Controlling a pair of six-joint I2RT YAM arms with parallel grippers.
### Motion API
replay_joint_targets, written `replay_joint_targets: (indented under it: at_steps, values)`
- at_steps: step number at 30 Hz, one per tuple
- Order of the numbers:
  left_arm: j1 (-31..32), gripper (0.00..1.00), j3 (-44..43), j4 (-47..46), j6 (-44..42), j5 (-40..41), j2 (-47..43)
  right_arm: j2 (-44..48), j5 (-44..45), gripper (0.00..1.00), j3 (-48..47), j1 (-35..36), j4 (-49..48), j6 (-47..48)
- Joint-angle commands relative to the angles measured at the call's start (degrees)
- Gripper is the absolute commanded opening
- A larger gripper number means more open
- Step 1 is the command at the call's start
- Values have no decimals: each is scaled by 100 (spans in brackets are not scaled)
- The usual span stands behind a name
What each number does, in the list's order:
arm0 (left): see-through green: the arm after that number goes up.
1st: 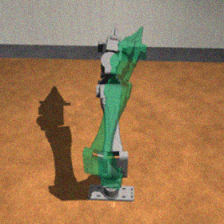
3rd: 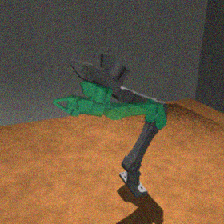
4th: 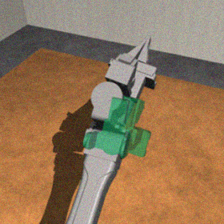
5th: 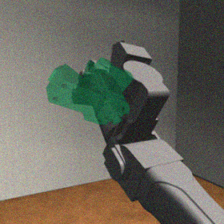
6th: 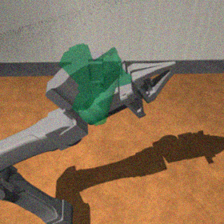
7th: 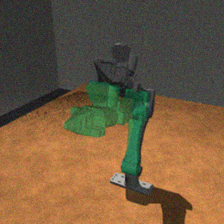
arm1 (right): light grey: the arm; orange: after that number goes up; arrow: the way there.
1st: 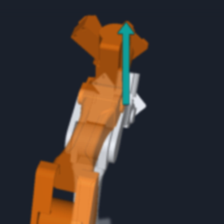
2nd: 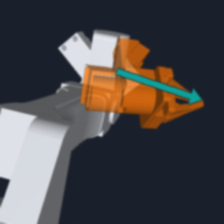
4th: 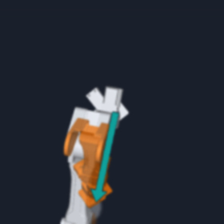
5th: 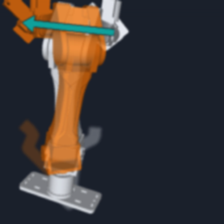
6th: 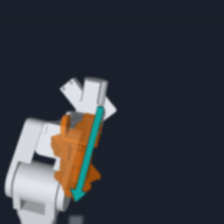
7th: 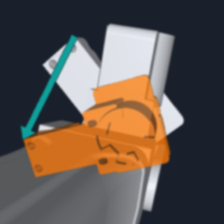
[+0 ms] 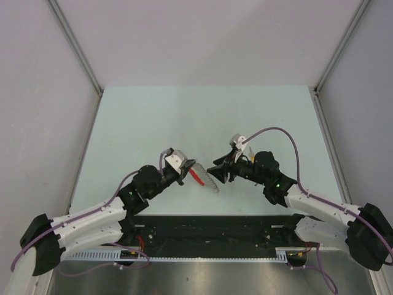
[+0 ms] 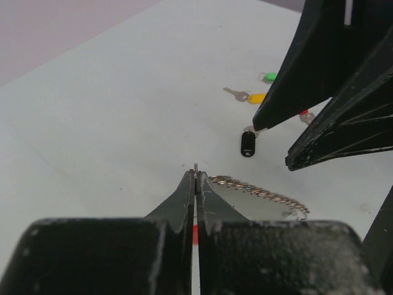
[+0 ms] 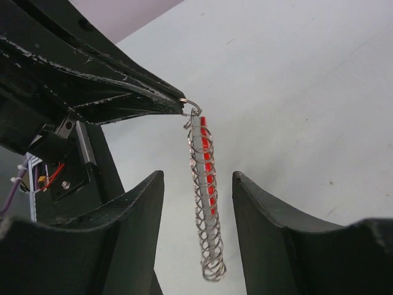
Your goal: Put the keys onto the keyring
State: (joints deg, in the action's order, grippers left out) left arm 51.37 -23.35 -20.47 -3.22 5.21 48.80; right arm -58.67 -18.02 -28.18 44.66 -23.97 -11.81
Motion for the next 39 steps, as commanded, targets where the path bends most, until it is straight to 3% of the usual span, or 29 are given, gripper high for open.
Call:
replay_joint_targets:
  at_steps: [1,19,29,39]
  values:
    - [13,0,383,-1713,146,-345,-204,-214,-333,52,-20,-124,-661,22]
    - [4,0,1122,-2919,850,-469,-388,-918,-782,49,-20,-133,-1795,-374]
    - [4,0,1211,-3007,973,-837,-397,-768,-2107,46,-29,-713,-2130,-647]
    - [4,0,1105,-3253,1201,-1242,-221,-944,-2619,37,-266,-687,-1980,-339]
